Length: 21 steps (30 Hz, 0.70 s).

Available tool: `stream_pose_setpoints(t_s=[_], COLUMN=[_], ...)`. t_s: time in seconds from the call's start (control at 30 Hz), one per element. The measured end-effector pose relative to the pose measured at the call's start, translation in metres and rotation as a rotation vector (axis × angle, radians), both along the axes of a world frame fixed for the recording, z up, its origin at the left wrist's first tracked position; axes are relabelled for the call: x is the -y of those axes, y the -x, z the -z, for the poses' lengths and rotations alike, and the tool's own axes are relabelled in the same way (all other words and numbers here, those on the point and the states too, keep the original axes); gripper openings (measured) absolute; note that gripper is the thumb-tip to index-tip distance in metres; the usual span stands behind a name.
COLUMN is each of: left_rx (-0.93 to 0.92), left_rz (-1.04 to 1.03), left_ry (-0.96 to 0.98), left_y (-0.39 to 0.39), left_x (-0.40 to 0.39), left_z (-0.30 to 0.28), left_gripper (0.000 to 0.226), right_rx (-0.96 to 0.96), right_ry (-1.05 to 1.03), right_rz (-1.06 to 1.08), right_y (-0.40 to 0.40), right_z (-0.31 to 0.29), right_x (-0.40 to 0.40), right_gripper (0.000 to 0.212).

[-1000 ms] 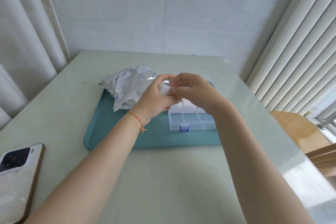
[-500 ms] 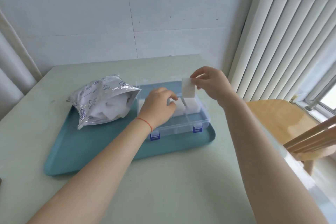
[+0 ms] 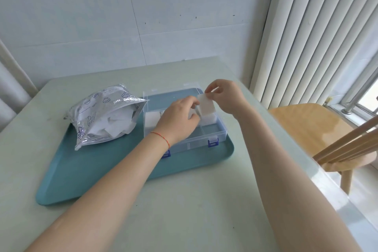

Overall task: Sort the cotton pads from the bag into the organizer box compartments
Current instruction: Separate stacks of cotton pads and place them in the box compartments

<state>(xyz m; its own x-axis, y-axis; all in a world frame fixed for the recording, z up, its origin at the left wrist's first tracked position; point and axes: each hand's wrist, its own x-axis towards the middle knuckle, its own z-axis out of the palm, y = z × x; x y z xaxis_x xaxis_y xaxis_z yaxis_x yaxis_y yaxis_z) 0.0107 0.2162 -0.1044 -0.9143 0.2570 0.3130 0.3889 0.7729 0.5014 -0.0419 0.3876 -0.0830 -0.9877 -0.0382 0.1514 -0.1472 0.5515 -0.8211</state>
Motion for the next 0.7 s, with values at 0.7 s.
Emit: stream_pose_setpoints(t_s=[0.7], left_rx=[0.049], left_rz=[0.04], left_ry=[0.262], left_y=[0.0027], left_x=[-0.0091], left_z=[0.0057], left_gripper=[0.033], right_rx=[-0.02], right_ry=[-0.396], right_rz=[-0.07], right_y=[0.001], right_z=[0.0047], right_x=[-0.0001], right_gripper=[0.015])
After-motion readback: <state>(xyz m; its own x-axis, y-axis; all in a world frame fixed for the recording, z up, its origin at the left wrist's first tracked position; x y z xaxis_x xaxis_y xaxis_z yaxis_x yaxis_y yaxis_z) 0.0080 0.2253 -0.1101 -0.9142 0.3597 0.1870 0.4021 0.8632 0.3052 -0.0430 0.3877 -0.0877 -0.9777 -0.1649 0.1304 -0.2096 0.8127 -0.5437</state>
